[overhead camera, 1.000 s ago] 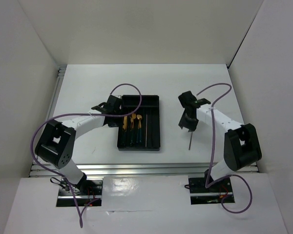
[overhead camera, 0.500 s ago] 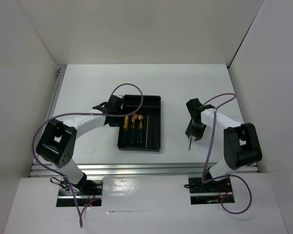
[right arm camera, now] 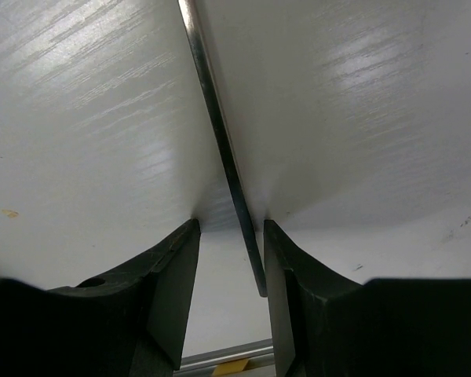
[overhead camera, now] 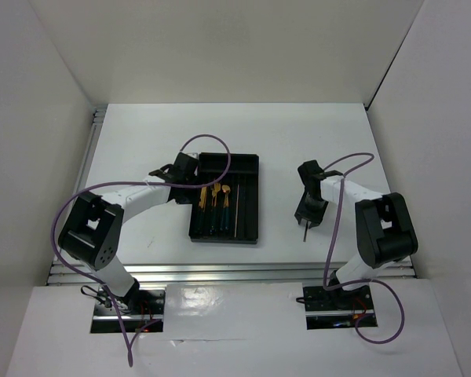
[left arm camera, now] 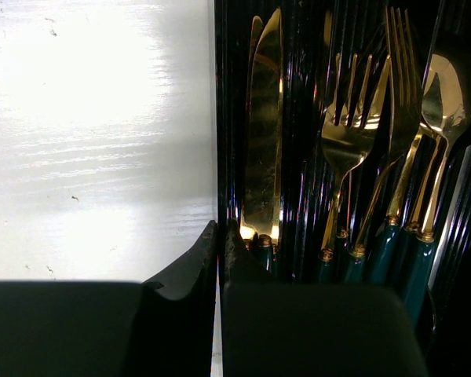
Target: Sort the eating utensils into containers
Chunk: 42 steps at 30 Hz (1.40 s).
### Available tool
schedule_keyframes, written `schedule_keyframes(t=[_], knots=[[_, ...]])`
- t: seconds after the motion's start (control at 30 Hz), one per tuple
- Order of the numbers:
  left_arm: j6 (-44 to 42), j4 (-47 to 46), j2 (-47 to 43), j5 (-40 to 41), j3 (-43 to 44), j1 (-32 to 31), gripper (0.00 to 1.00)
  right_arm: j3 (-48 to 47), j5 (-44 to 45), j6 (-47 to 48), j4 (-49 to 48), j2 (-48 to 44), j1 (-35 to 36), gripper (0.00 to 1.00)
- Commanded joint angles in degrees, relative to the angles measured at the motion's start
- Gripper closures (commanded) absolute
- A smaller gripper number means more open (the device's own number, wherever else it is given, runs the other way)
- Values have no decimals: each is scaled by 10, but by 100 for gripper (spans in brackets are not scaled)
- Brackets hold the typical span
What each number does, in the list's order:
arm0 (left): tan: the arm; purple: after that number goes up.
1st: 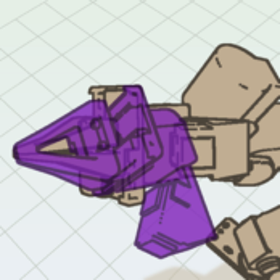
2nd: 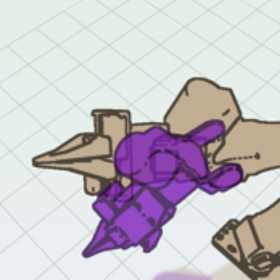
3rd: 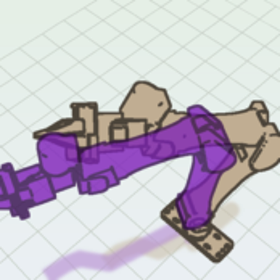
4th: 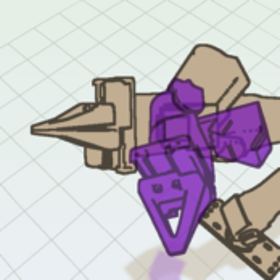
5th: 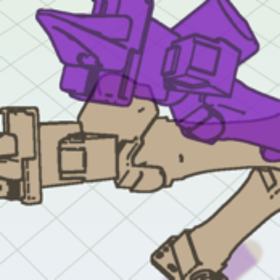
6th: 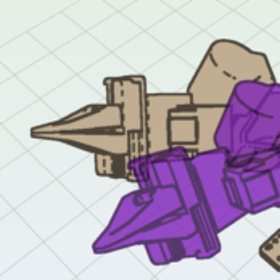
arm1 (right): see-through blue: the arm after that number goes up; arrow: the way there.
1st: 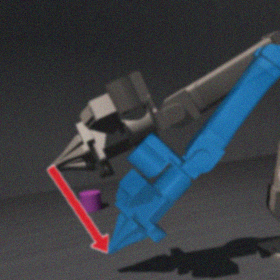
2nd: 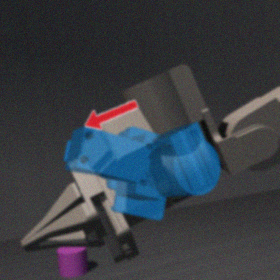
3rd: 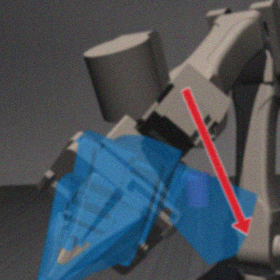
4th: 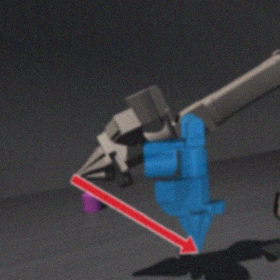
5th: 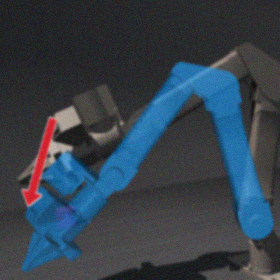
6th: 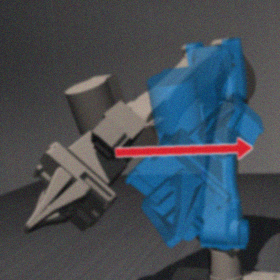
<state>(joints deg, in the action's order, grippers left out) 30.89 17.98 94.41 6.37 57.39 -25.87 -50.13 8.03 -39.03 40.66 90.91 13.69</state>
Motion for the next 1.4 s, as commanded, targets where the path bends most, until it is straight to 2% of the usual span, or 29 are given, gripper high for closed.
schedule_keyframes(t=[0.0,0.17,0.3,0.33,0.4,0.43,0.53,0.7,0.87,1.03,1.23,1.37], knots=[[2,7,19,-34,4,-9,100,2,0,6,-16,8,-1,54],[2,7,19,-34,10,-9,100,7,-6,6,-22,20,-1,66],[2,12,19,-34,10,-15,100,13,-28,18,-42,25,-1,81],[2,12,19,-34,10,-15,100,13,-34,24,-50,25,-1,89],[2,12,19,-29,10,-15,100,19,-50,29,-61,17,-1,99],[2,12,25,-29,16,-15,100,19,-66,43,-75,17,-1,100],[2,12,25,-34,16,-15,100,17,-72,48,-81,1,6,100],[2,12,31,-34,21,-15,100,-55,-79,48,-66,-31,38,100],[2,12,31,-40,26,-15,100,-141,-90,60,-46,-50,113,100],[2,12,36,-40,26,-15,100,-210,-93,54,-67,-15,169,100],[7,17,36,-27,26,-15,100,-224,-120,29,-83,35,215,100],[7,17,41,-34,26,-15,100,-210,-133,16,-96,35,225,100]])
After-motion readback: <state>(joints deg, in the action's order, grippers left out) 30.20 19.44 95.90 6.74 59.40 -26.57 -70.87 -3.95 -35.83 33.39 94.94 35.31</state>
